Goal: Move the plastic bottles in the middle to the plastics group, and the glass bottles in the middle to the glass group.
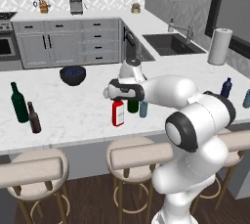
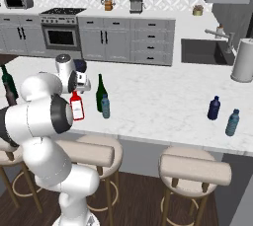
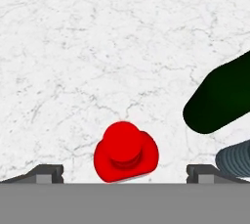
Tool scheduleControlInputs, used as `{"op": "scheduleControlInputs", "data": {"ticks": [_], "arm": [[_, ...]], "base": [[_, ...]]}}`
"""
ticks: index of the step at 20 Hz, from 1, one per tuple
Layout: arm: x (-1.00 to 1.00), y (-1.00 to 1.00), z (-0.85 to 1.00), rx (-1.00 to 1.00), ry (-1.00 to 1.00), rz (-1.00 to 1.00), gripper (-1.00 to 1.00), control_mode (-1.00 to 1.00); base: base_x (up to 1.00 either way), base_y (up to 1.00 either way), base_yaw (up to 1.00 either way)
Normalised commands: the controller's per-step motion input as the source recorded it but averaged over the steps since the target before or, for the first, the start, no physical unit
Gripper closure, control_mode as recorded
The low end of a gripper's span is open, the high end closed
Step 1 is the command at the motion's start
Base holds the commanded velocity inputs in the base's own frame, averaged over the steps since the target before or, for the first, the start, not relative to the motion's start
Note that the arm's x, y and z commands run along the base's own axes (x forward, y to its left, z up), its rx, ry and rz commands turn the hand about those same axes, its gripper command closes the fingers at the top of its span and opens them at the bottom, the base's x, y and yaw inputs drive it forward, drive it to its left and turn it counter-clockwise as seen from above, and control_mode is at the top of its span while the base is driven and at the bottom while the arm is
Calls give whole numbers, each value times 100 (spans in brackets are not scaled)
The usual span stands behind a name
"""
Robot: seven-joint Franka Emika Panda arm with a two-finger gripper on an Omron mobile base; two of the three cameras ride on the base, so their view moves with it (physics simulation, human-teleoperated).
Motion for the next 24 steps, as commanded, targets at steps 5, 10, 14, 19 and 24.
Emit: {"op": "scheduleControlInputs", "data": {"ticks": [5,10,14,19,24], "arm": [[4,0,-2,0,0,0,-100,-100],[3,0,-10,0,0,0,-100,-100],[7,0,-3,0,0,0,-100,-100],[3,1,0,0,0,0,-100,-100],[0,3,-2,0,0,0,-100,-100]], "base": [[0,0,0],[0,0,0],[0,0,0],[0,0,0],[0,0,0]]}}
